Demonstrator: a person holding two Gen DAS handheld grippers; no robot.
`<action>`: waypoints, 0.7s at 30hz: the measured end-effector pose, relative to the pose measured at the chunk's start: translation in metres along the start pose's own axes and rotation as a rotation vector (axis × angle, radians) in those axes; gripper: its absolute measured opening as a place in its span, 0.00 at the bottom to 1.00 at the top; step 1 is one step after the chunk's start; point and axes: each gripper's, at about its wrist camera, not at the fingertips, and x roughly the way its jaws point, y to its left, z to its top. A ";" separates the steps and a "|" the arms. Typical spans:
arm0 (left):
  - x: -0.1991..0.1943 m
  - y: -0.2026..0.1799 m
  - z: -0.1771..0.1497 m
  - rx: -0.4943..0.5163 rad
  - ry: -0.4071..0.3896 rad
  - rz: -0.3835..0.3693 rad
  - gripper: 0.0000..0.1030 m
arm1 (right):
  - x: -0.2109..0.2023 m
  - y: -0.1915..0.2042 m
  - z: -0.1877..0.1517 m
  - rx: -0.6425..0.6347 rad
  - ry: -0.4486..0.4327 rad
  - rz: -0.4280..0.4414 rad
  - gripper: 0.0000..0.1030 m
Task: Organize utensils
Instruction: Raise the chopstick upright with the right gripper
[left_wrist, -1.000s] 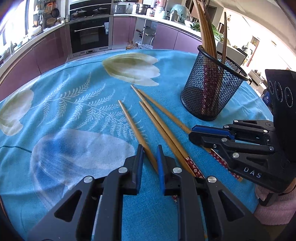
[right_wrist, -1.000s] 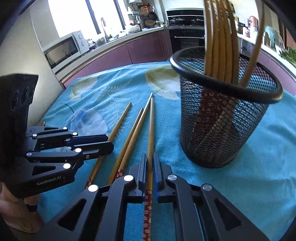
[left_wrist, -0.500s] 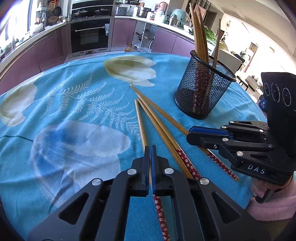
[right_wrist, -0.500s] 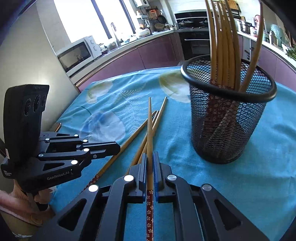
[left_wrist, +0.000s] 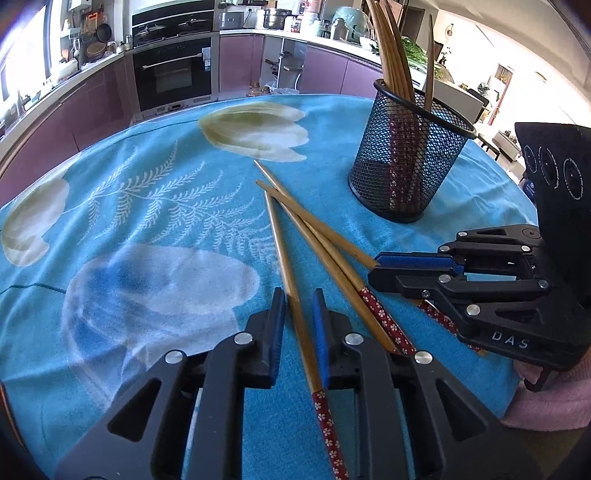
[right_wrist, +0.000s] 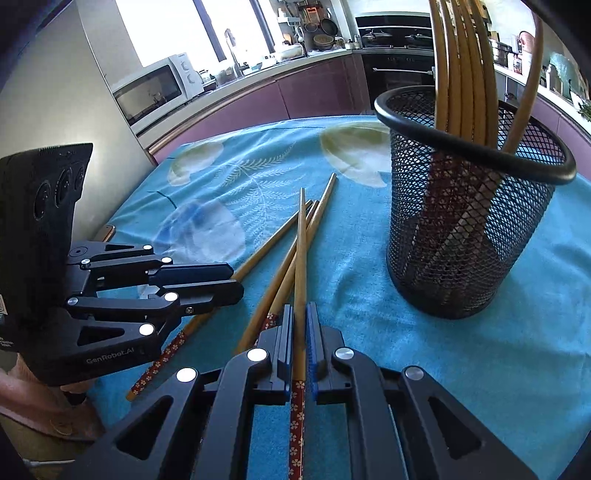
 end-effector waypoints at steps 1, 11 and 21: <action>0.002 0.000 0.002 0.002 0.001 0.004 0.13 | 0.001 0.000 0.001 -0.004 0.001 -0.002 0.06; 0.004 -0.001 0.006 -0.008 -0.015 0.050 0.07 | 0.002 -0.004 0.005 0.001 -0.017 -0.005 0.06; -0.018 0.003 0.011 -0.032 -0.068 -0.005 0.07 | -0.029 -0.002 0.011 -0.011 -0.103 0.029 0.06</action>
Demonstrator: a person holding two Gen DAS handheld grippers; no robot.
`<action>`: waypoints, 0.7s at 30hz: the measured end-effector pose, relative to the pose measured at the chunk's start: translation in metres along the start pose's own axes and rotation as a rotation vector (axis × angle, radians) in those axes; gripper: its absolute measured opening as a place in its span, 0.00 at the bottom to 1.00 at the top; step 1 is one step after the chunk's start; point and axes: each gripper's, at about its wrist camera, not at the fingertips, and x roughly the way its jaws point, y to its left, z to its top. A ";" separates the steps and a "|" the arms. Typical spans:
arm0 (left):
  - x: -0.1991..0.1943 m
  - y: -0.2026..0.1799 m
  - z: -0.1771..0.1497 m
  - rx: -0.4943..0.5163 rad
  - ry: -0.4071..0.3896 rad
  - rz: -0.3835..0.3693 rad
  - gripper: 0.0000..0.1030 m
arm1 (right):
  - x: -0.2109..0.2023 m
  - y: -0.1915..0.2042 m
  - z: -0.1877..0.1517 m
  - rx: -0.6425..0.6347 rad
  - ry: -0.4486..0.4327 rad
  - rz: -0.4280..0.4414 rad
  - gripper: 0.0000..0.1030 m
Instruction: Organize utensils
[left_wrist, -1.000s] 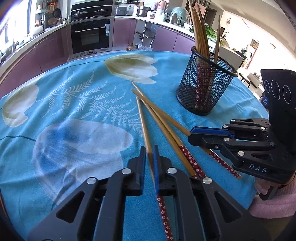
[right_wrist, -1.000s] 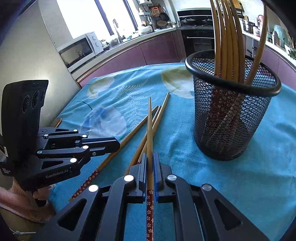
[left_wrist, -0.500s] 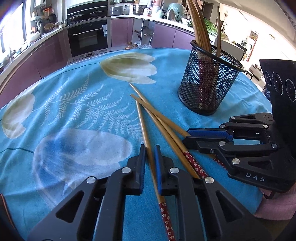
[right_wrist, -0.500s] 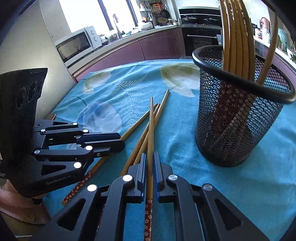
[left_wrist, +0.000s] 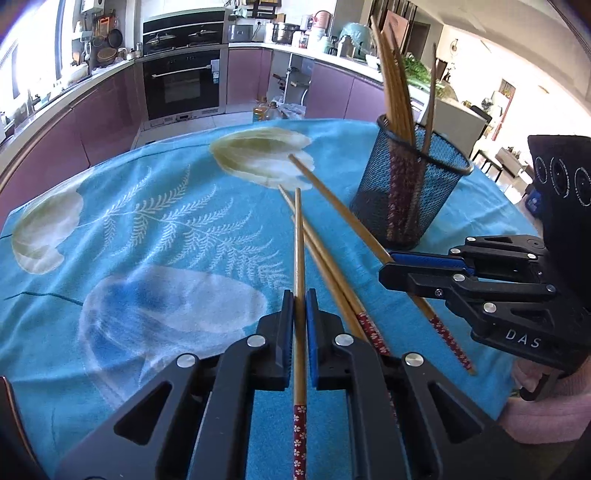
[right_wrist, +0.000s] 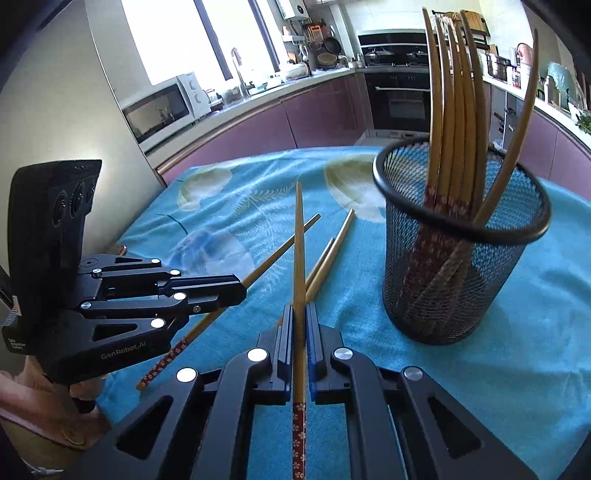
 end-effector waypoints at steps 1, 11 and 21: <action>-0.004 0.000 0.002 -0.003 -0.009 -0.017 0.07 | -0.004 0.001 0.001 -0.003 -0.011 0.001 0.06; -0.041 -0.001 0.018 -0.009 -0.099 -0.160 0.07 | -0.038 0.001 0.012 -0.004 -0.110 -0.001 0.06; -0.075 -0.005 0.026 -0.002 -0.176 -0.243 0.07 | -0.062 -0.008 0.018 0.009 -0.184 -0.005 0.06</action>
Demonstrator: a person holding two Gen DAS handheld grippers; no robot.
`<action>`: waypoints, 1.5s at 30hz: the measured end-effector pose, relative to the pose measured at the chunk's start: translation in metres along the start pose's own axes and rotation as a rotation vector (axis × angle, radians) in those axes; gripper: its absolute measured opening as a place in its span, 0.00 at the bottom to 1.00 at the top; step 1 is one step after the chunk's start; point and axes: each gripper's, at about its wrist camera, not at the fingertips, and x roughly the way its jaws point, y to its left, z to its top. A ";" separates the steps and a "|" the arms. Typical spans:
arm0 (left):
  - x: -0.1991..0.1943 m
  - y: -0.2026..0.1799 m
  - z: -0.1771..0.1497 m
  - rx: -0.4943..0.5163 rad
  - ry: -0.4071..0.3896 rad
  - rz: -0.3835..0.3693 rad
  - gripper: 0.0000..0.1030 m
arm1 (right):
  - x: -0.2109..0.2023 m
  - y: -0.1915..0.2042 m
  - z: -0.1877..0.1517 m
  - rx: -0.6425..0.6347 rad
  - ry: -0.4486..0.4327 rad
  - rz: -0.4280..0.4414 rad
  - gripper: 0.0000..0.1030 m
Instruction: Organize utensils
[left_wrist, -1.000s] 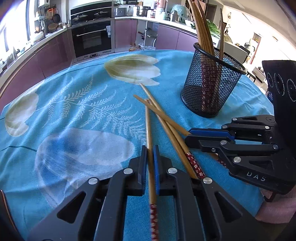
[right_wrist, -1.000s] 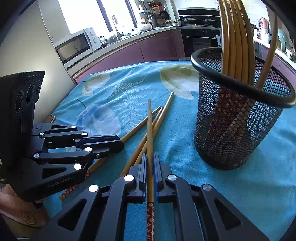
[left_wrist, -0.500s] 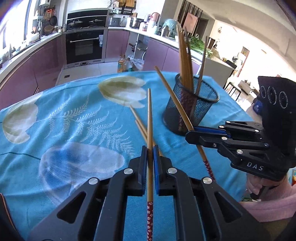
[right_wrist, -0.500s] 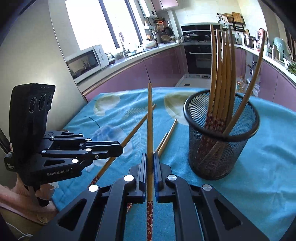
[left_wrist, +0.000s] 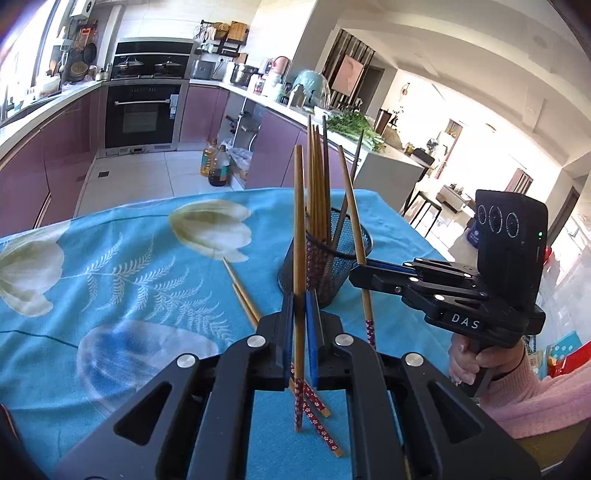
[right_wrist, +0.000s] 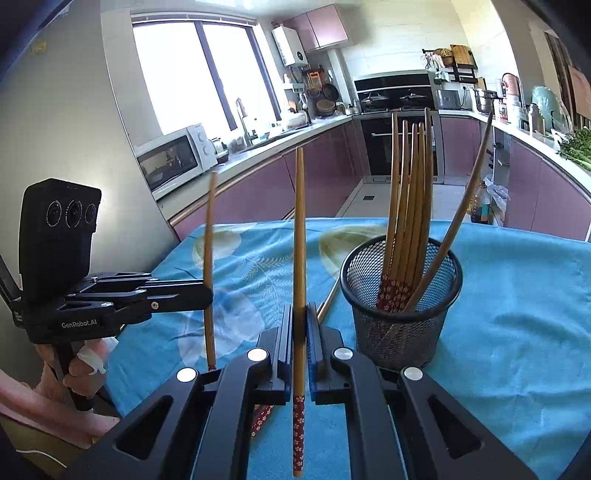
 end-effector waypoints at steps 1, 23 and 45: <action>-0.002 -0.001 0.002 0.002 -0.006 -0.004 0.07 | -0.001 -0.001 0.001 0.000 -0.004 -0.001 0.06; -0.015 -0.015 0.036 0.031 -0.104 -0.077 0.07 | -0.026 -0.012 0.023 0.005 -0.131 -0.055 0.06; -0.007 -0.034 0.075 0.079 -0.156 -0.092 0.07 | -0.042 -0.025 0.052 -0.017 -0.225 -0.094 0.06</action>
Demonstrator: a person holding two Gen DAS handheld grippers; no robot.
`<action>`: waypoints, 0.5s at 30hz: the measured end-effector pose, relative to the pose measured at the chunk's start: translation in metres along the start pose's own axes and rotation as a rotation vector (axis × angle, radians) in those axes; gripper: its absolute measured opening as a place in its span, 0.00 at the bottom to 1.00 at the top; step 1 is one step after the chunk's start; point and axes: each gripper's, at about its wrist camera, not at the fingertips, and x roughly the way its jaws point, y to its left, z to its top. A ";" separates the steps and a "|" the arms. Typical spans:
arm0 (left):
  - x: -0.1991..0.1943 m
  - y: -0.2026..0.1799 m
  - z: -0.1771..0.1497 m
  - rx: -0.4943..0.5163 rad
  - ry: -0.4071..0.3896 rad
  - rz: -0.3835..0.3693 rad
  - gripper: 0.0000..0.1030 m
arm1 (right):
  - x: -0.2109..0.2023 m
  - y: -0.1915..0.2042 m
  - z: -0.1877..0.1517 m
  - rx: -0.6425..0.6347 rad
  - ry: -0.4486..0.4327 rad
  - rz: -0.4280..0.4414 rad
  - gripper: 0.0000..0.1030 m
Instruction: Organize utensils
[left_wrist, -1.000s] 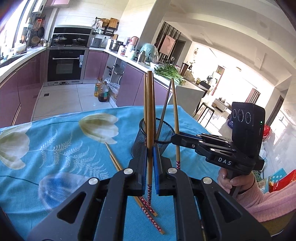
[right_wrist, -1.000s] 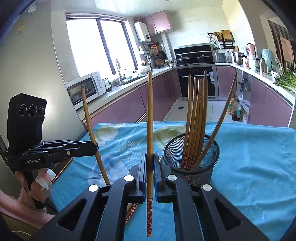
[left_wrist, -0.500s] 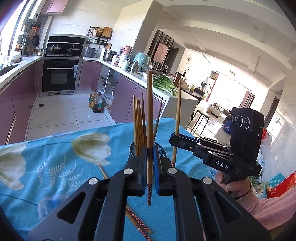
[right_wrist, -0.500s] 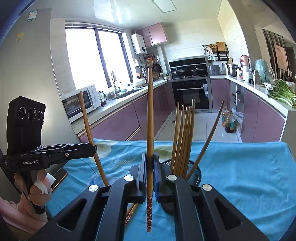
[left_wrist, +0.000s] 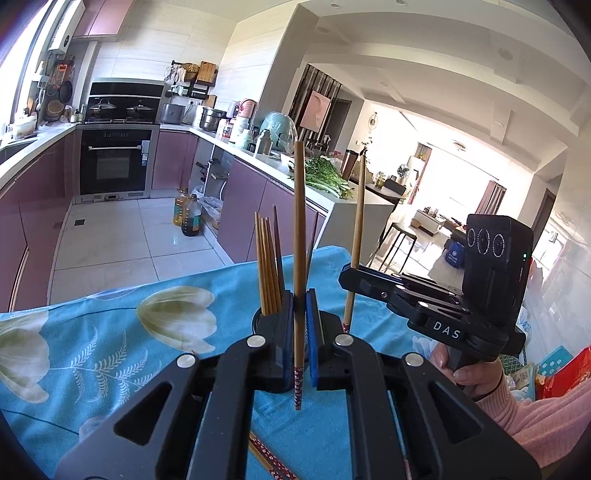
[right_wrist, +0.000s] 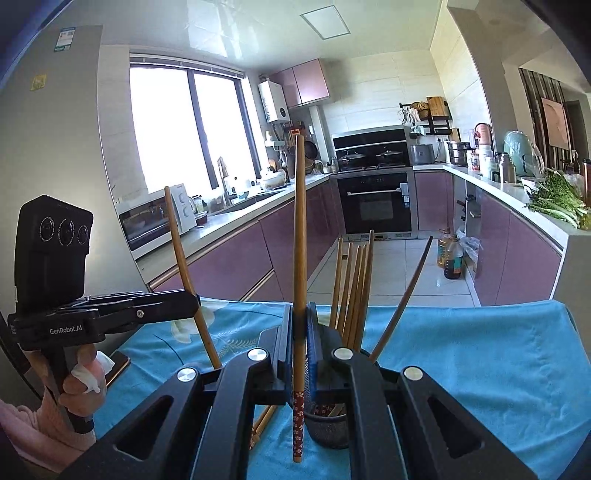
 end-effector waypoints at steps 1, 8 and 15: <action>0.000 0.000 0.000 0.000 0.000 0.001 0.07 | 0.000 -0.001 0.000 0.000 -0.002 0.000 0.06; 0.000 -0.001 0.007 0.008 -0.011 0.002 0.07 | 0.003 -0.001 0.005 0.000 -0.012 0.000 0.06; 0.000 -0.004 0.015 0.017 -0.026 0.000 0.07 | 0.003 0.000 0.008 -0.008 -0.025 -0.004 0.06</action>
